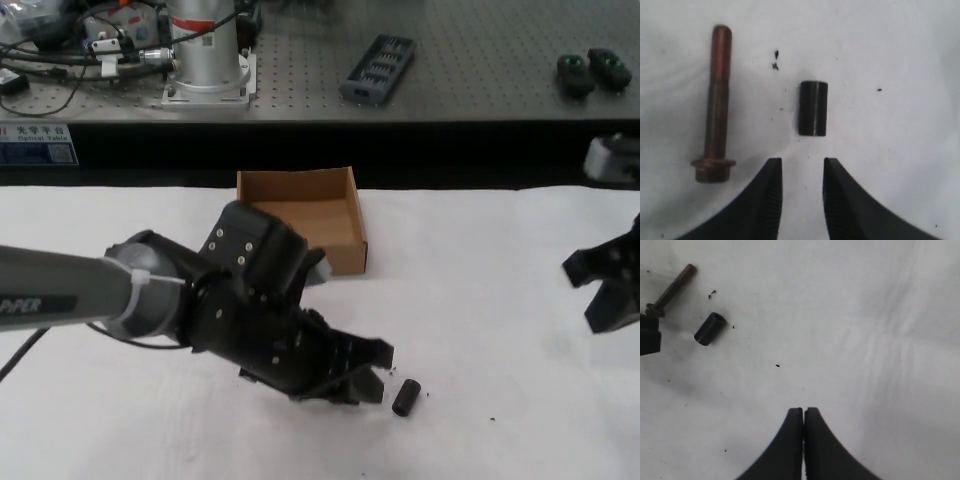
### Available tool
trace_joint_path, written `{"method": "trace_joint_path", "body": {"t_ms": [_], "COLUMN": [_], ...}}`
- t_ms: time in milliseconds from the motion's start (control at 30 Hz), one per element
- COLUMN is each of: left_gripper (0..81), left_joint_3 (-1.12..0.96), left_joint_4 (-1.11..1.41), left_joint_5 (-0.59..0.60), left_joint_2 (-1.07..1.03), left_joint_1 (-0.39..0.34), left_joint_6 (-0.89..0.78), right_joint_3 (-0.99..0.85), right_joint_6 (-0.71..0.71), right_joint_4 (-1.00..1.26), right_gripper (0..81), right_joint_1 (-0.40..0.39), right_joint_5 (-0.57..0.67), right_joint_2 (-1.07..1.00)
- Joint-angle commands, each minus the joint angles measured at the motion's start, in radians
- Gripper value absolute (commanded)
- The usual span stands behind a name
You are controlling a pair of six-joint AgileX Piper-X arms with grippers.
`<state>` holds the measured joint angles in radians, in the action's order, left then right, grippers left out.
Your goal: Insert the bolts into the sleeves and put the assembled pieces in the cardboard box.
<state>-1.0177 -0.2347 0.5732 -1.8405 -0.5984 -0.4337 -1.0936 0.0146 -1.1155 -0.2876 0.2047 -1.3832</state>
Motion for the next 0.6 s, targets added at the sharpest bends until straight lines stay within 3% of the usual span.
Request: {"method": "trace_joint_path", "body": {"t_ms": [0, 567], "left_gripper": [18.8, 18.8], "left_joint_3": [-0.04, -0.069], "left_joint_4": [0.012, -0.117], "left_joint_5": [0.005, -0.033], "left_joint_2": [-0.026, -0.054], "left_joint_1": [0.005, 0.005], "left_joint_6": [-0.009, 0.061], "right_joint_3": [-0.002, -0.002], "right_joint_6": [-0.015, -0.009], "right_joint_4": [-0.003, 0.051], "right_gripper": [0.4, 0.4], "right_joint_1": [0.008, 0.008], "right_joint_5": [0.006, -0.015], "right_joint_2": [0.042, 0.138]}}
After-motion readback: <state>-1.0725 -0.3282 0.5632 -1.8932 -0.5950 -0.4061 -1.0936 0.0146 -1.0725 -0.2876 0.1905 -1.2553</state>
